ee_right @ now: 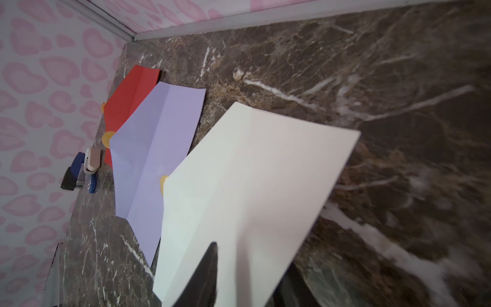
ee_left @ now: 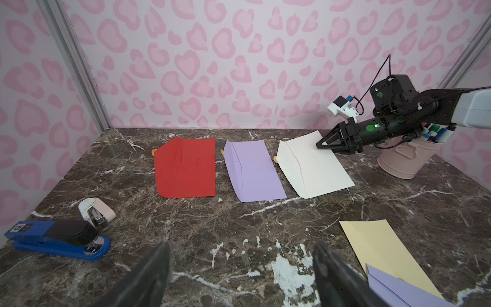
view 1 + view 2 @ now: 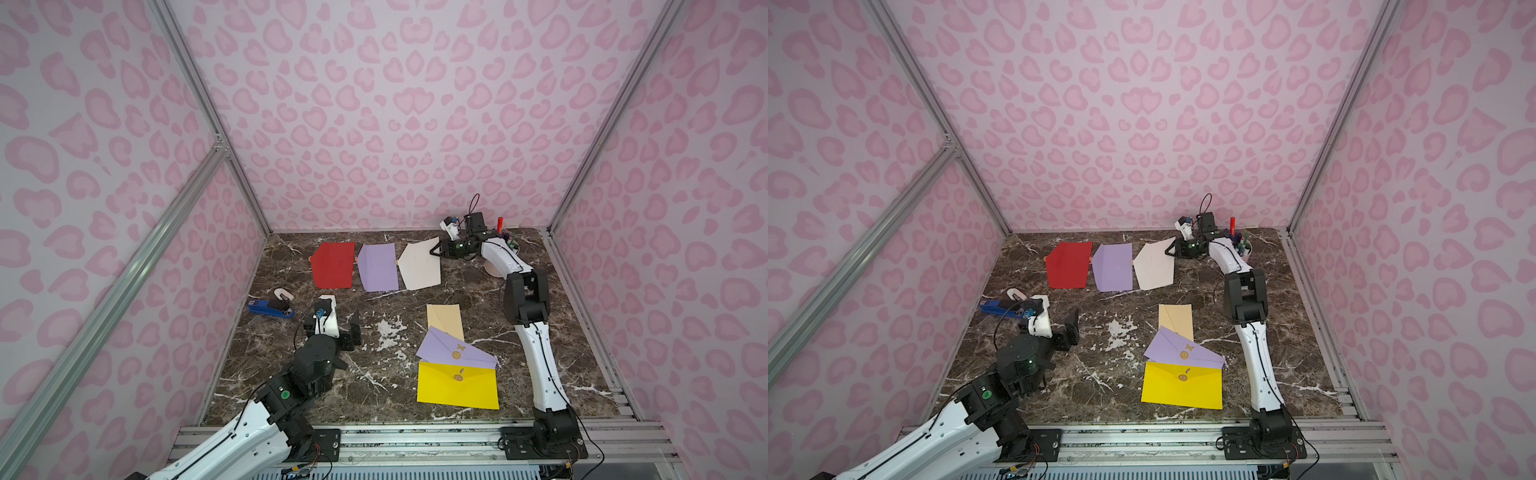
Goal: Open the envelope
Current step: Place the envelope at the center of the board.
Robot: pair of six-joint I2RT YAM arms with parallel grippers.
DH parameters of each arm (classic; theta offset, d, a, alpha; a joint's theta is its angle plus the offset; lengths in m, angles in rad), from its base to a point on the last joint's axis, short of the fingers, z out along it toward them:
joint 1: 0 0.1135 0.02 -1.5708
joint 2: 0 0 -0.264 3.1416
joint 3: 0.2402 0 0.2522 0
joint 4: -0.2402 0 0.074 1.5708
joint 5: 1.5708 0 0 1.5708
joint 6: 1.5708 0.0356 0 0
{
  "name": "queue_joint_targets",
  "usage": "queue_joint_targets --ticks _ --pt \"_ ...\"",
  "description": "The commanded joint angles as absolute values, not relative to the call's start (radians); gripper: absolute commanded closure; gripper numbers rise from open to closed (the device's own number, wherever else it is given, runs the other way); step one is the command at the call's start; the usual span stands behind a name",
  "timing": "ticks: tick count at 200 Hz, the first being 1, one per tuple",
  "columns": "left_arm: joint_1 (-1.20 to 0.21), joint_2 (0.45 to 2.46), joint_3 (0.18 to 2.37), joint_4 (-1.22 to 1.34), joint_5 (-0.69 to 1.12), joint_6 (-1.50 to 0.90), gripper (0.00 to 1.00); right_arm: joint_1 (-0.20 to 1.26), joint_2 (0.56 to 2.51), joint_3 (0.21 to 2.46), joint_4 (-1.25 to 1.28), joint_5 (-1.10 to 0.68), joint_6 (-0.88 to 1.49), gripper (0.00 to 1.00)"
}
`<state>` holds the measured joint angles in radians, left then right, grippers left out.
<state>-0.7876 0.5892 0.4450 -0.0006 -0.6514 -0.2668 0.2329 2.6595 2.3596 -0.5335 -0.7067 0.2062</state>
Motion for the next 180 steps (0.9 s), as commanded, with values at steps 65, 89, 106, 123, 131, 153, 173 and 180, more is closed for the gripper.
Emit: queue_joint_targets --ticks 65,89,106,123,131,153,173,180 --pt "-0.787 0.591 0.449 0.017 -0.638 -0.268 0.15 0.267 2.602 2.345 -0.587 -0.433 0.217 0.60" --pt "-0.787 0.608 0.450 0.024 -0.617 -0.264 0.15 0.291 2.532 2.278 -0.574 -0.396 0.214 0.60" --pt "-0.787 0.650 0.462 0.036 -0.557 -0.252 0.15 0.320 2.443 2.192 -0.543 -0.366 0.208 0.60" --pt "-0.787 0.722 0.486 0.057 -0.466 -0.241 0.16 0.358 2.338 2.096 -0.517 -0.333 0.213 0.62" --pt "-0.787 0.765 0.499 0.072 -0.408 -0.233 0.18 0.378 2.279 2.031 -0.499 -0.313 0.223 0.64" --pt "-0.787 0.885 0.532 0.139 -0.196 -0.219 0.26 0.437 2.074 1.780 -0.408 -0.253 0.272 0.80" --pt "-0.790 0.991 0.569 0.181 -0.078 -0.227 0.44 0.505 1.884 1.515 -0.335 -0.174 0.340 1.00" --pt "-0.791 1.020 0.581 0.184 -0.074 -0.236 0.51 0.533 1.821 1.429 -0.325 -0.148 0.362 1.00"
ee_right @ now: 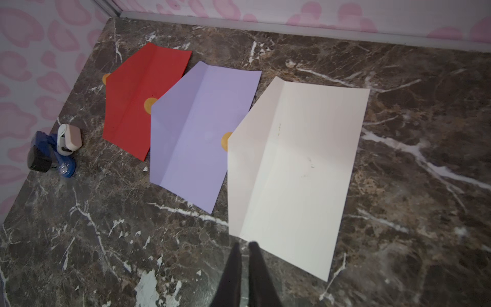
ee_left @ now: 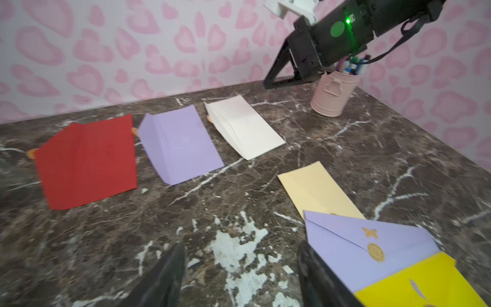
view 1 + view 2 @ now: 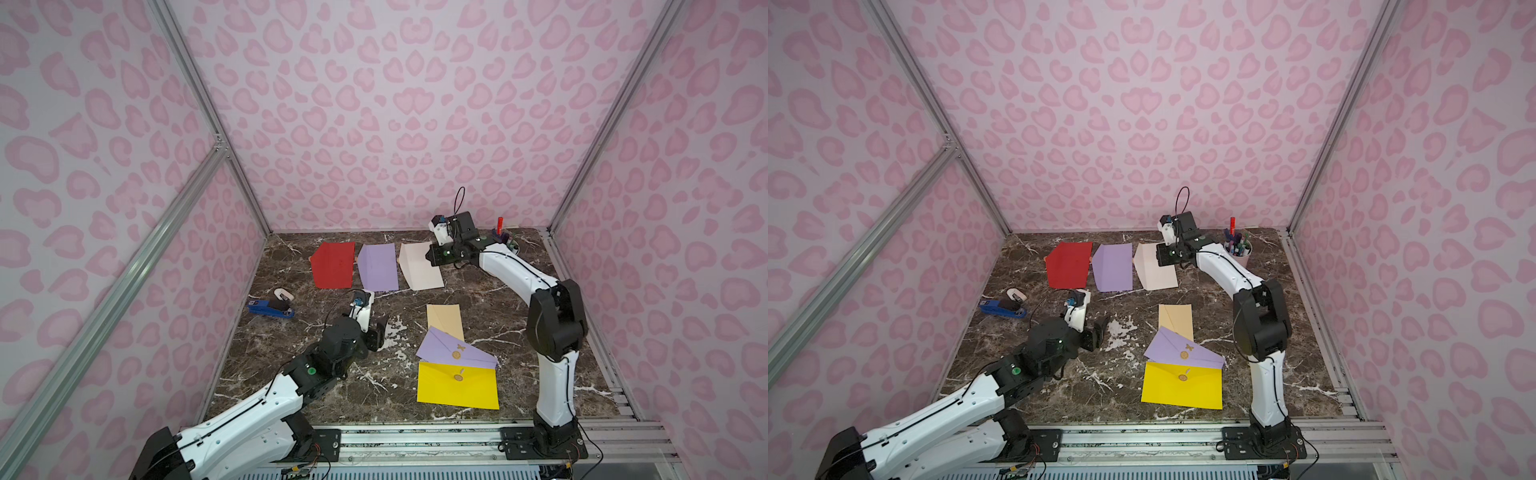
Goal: Open the envelope
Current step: Place the envelope at the center of the board, then adjust the envelope at the center of the board.
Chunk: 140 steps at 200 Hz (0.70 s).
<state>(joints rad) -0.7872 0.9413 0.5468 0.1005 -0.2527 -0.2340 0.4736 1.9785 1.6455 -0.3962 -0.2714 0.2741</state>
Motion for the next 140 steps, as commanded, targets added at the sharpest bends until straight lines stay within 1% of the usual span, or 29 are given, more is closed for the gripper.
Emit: queue_joint_targets --ticks 1,11,18,21,37,56,68,97,140 --pt "-0.791 1.022 0.582 0.184 -0.073 -0.238 0.52 0.537 1.813 1.417 -0.324 -0.145 0.365 1.00" --pt "-0.793 1.050 0.586 0.198 -0.075 -0.249 0.60 0.587 1.729 1.292 -0.321 -0.106 0.398 1.00" --pt "-0.793 1.063 0.585 0.213 -0.068 -0.254 0.62 0.627 1.673 1.227 -0.331 -0.075 0.417 1.00" --pt "-0.793 1.068 0.584 0.219 -0.062 -0.255 0.66 0.646 1.651 1.204 -0.338 -0.059 0.424 1.00" --pt "-0.793 1.099 0.582 0.254 -0.025 -0.267 0.76 0.741 1.546 1.109 -0.385 0.021 0.482 1.00" --pt "-0.801 1.167 0.601 0.275 0.038 -0.286 0.89 0.812 1.437 1.010 -0.415 0.048 0.559 1.00" --pt "-0.816 1.218 0.624 0.269 0.059 -0.291 0.95 0.841 1.384 0.956 -0.421 0.045 0.612 1.00" --pt "-0.871 1.333 0.670 0.270 0.073 -0.312 0.96 0.870 1.301 0.823 -0.431 0.055 0.692 1.00" --pt "-0.936 1.448 0.719 0.271 0.087 -0.332 0.96 0.897 1.253 0.663 -0.407 0.013 0.770 1.00"
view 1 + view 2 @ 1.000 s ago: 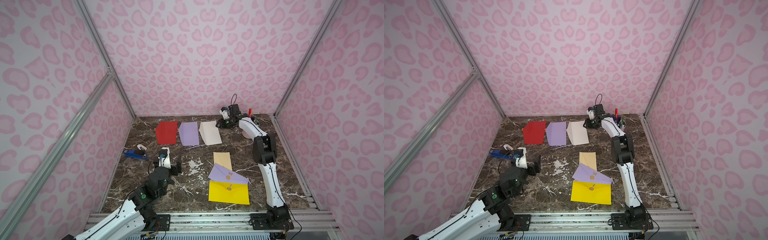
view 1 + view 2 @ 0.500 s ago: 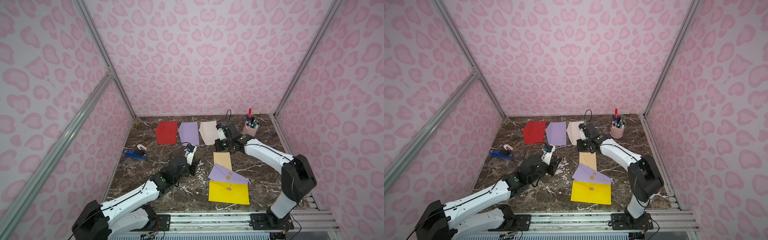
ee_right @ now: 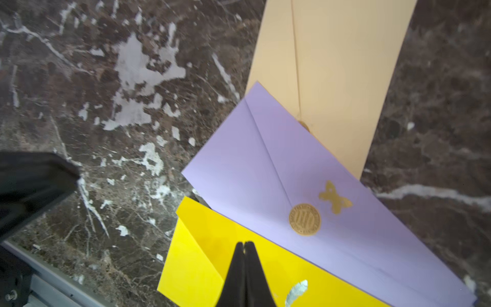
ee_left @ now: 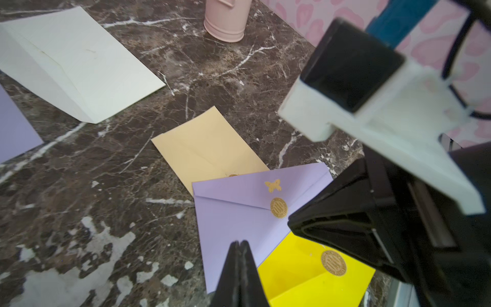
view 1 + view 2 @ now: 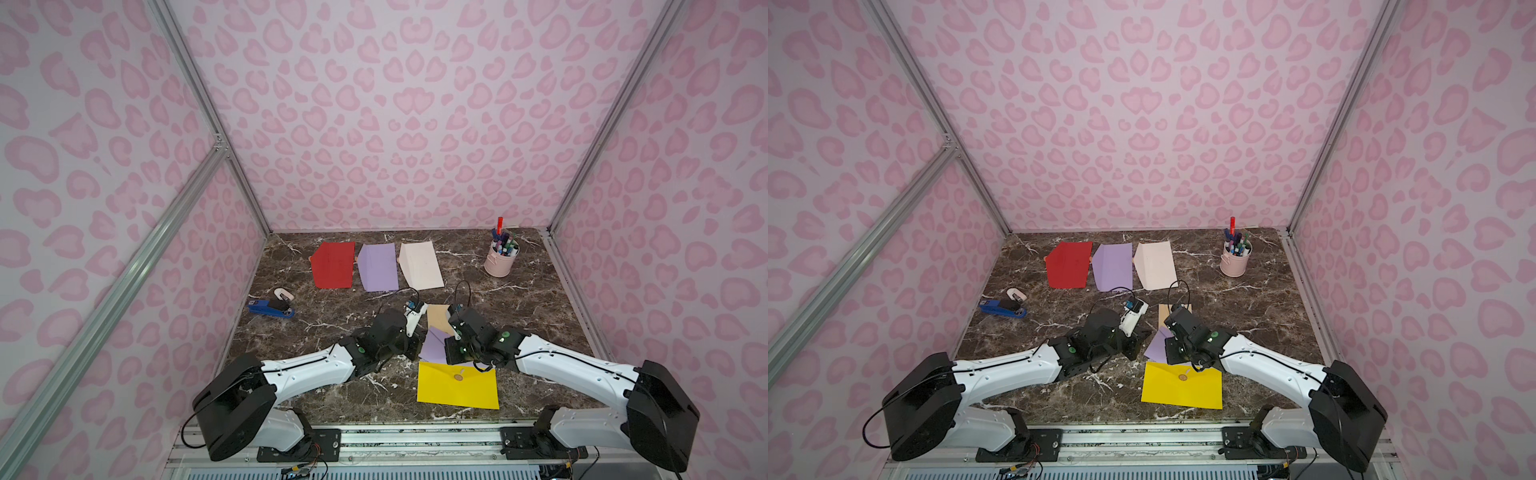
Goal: Open the envelope
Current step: Adjust the envelope at the center of the board.
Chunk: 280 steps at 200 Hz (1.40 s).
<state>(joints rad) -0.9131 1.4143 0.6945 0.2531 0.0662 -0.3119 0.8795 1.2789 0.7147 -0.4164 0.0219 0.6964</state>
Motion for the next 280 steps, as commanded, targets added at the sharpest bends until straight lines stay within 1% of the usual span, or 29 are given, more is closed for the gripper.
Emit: queue_joint_targets --ticks 1,62,103,124,201,236,280 --pt "-0.936 1.450 0.719 0.271 0.087 -0.333 0.96 0.899 1.252 0.660 -0.407 0.013 0.772 1.00" --pt "-0.965 1.537 0.736 0.294 0.124 -0.366 0.96 0.911 1.175 0.529 -0.365 -0.043 0.836 1.00" --pt "-0.971 1.584 0.746 0.308 0.162 -0.393 0.96 0.930 1.199 0.494 -0.304 -0.084 0.854 1.00" --pt "-0.972 1.589 0.729 0.331 0.188 -0.416 0.96 0.940 1.217 0.488 -0.302 -0.078 0.859 1.00" --pt "-0.986 1.739 0.691 0.466 0.402 -0.552 0.96 0.951 1.215 0.445 -0.285 -0.087 0.880 1.00" --pt "-0.991 1.793 0.684 0.474 0.425 -0.601 0.96 0.951 1.202 0.427 -0.288 -0.085 0.890 1.00" --pt "-0.991 1.842 0.658 0.503 0.410 -0.648 0.96 0.955 1.184 0.408 -0.303 -0.091 0.900 1.00"
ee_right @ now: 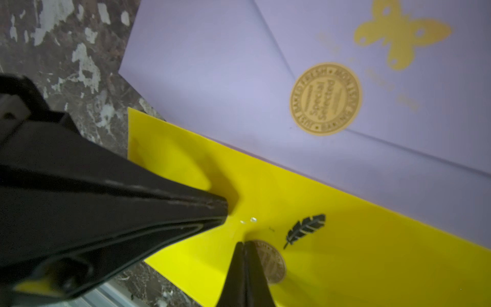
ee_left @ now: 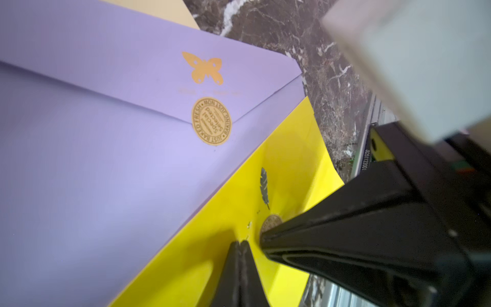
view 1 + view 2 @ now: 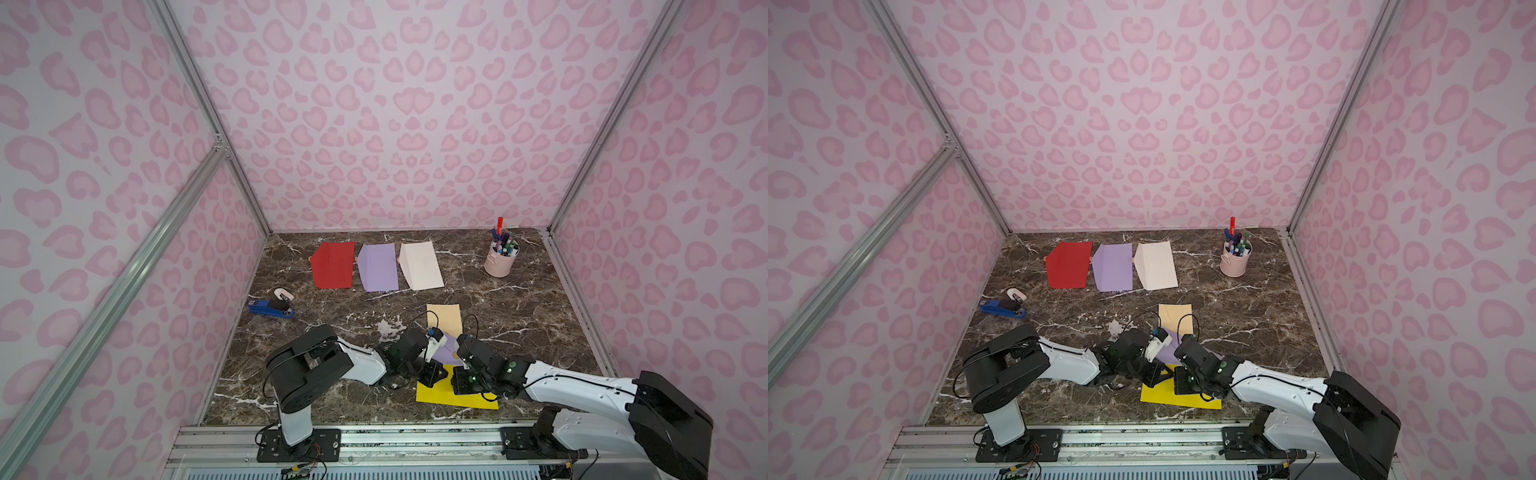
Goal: Open the envelope
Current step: Adjust the envelope at the center of the board.
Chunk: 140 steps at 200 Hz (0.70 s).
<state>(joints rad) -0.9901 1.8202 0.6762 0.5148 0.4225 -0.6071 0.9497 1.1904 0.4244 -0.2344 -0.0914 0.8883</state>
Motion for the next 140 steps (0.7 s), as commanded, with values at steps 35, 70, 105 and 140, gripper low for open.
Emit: queue_joint_targets --ticks 35,70,105,140 --pt "-0.989 1.853 0.650 0.510 0.395 -0.666 0.96 0.963 1.155 0.381 -0.322 -0.098 0.923 1.00" --pt "-0.986 1.864 0.652 0.513 0.393 -0.673 0.96 0.975 1.128 0.361 -0.341 -0.098 0.945 1.00" --pt "-0.974 1.870 0.636 0.533 0.395 -0.690 0.96 0.980 1.109 0.355 -0.364 -0.090 0.957 1.00" --pt "-0.956 1.867 0.612 0.554 0.400 -0.699 0.96 0.980 1.100 0.352 -0.388 -0.076 0.957 1.00"
